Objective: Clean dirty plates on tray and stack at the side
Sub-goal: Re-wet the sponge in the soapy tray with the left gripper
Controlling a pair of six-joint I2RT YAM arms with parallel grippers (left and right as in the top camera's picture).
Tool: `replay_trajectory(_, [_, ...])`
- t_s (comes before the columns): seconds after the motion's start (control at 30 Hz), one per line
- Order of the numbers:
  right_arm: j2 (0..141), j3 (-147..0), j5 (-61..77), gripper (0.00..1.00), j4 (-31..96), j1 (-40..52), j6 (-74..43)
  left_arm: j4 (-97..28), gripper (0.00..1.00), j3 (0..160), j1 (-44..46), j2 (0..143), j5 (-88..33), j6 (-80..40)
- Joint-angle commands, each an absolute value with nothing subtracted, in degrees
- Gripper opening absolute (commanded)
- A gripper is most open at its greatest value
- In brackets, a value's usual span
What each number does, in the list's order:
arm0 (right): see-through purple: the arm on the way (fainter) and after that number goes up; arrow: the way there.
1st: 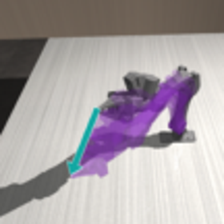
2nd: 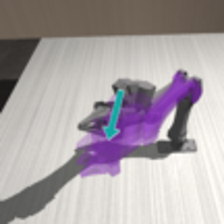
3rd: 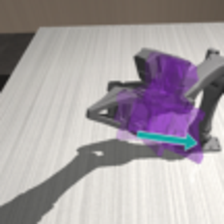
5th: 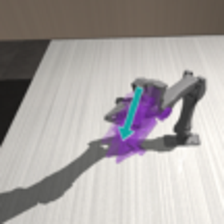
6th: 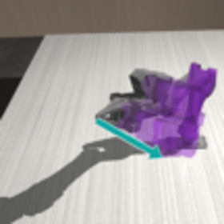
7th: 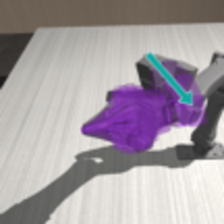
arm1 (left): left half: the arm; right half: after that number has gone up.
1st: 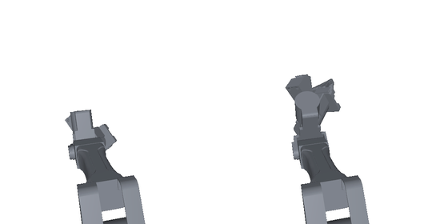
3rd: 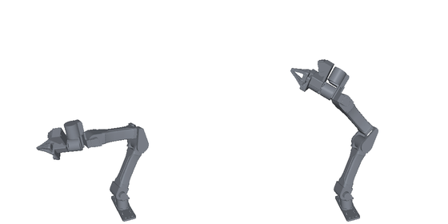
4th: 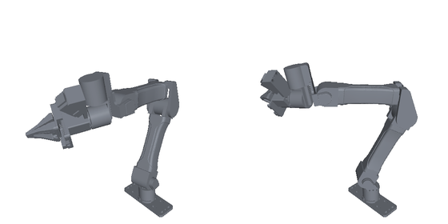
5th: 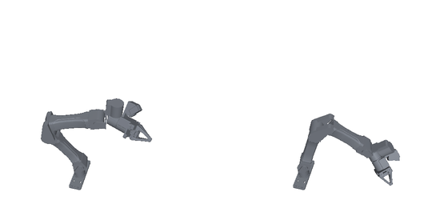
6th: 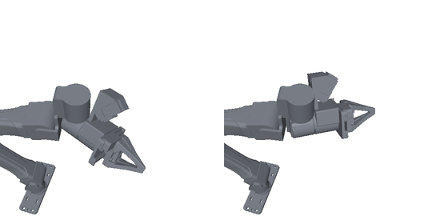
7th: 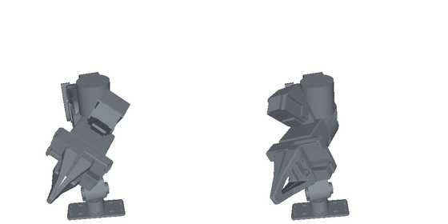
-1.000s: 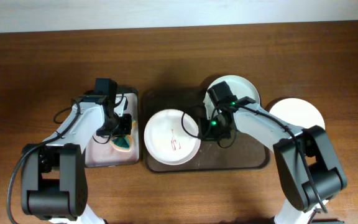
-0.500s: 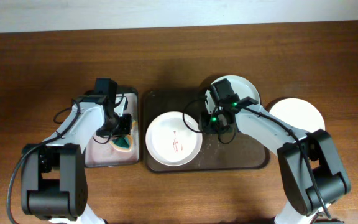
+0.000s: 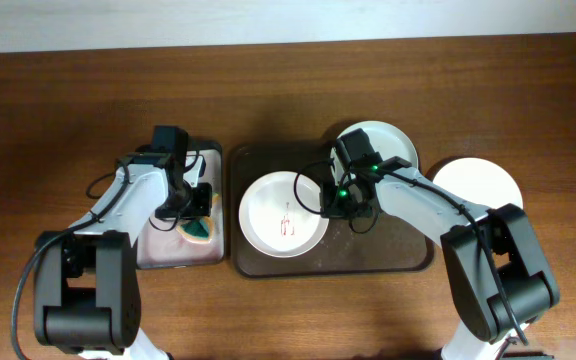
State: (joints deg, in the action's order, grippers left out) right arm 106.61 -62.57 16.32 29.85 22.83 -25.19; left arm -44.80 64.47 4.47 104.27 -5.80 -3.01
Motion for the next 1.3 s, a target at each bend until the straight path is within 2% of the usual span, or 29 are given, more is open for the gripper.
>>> replay_trajectory(0.0, [106.1,-62.1,14.7,0.04,30.4,23.3,-27.9,-44.9,0.00,65.9,4.5,104.6,-6.9,-3.2])
replay_trajectory(0.27, [106.1,-62.1,14.7,0.04,30.9,23.3,-27.9,-44.3,0.00,69.6,4.5,97.3,-6.0,-3.2])
replay_trajectory(0.67, [106.1,-62.1,14.7,0.04,30.9,23.3,-27.3,-42.2,0.00,69.5,4.9,88.3,8.1,-6.8])
replay_trajectory(1.0, [106.1,-62.1,14.7,0.04,30.9,23.3,-27.3,-40.2,0.00,69.5,11.2,82.3,23.4,-6.8])
replay_trajectory(1.27, [106.1,-62.1,14.7,0.04,30.9,23.3,-27.3,-40.1,0.00,69.5,13.0,82.3,24.9,-6.8])
